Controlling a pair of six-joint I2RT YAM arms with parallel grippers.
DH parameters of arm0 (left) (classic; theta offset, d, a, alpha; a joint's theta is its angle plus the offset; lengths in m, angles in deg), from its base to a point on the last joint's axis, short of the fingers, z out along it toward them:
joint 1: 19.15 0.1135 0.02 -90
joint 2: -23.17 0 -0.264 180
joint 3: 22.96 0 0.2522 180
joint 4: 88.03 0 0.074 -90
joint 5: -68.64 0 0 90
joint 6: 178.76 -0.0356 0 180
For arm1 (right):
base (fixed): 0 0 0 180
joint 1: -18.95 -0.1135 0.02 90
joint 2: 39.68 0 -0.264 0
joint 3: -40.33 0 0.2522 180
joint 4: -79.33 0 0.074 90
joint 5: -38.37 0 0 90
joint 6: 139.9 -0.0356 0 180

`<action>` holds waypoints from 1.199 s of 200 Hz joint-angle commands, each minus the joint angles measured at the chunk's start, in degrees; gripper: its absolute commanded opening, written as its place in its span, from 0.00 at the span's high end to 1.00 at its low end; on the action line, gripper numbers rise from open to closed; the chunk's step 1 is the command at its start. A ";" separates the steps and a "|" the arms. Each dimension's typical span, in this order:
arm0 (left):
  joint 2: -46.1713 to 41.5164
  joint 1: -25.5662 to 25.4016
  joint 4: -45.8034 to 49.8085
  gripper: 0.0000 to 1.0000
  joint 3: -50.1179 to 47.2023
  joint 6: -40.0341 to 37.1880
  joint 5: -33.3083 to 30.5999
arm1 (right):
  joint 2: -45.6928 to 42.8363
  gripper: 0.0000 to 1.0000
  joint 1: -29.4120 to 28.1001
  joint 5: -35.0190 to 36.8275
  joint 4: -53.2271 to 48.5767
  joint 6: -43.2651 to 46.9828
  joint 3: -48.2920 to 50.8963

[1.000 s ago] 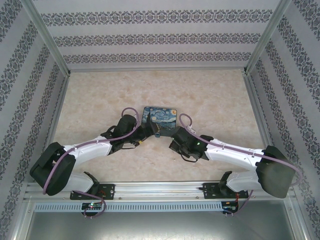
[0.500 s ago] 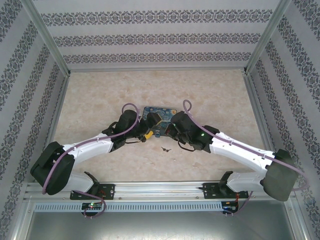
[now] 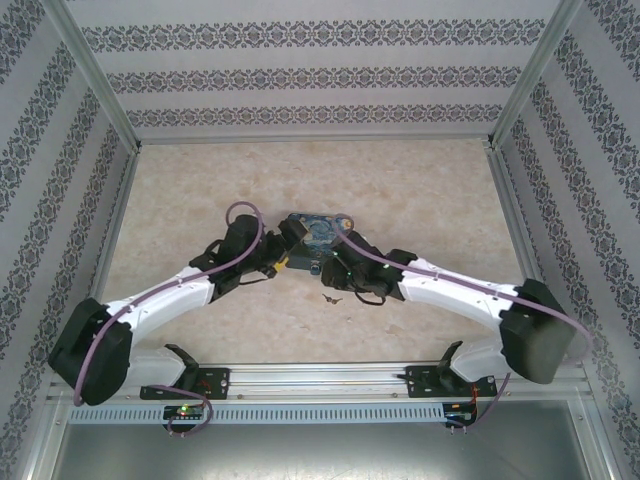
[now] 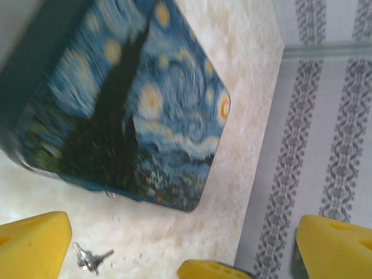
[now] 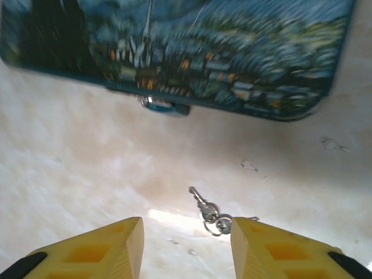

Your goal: Unlock a padlock with a key

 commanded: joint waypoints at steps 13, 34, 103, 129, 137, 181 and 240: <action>-4.76 6.45 6.58 0.01 -1.45 -5.24 0.52 | 4.34 0.55 -0.31 -4.30 -0.29 17.25 -3.79; -6.12 8.44 7.90 0.01 -1.46 -6.23 1.58 | 7.36 0.55 -0.49 -5.13 -0.76 21.23 -5.37; -5.77 9.47 7.77 0.01 -1.46 -6.69 2.95 | 14.18 0.56 -1.86 -3.48 -2.32 26.40 -6.63; -5.50 9.41 7.38 0.01 -1.45 -6.56 3.25 | 15.62 0.56 -2.21 -1.97 -2.68 27.13 -6.39; -5.39 9.44 7.25 0.01 -1.44 -6.52 3.34 | 16.12 0.56 -2.28 -1.80 -2.85 27.40 -6.40; -4.95 9.45 6.52 0.01 -1.57 -6.10 3.52 | 16.64 0.57 -2.86 -0.80 -3.30 27.14 -5.41; -4.25 9.45 5.66 0.01 -1.54 -5.68 3.79 | 15.96 0.58 -3.61 -0.43 -3.98 26.65 -3.61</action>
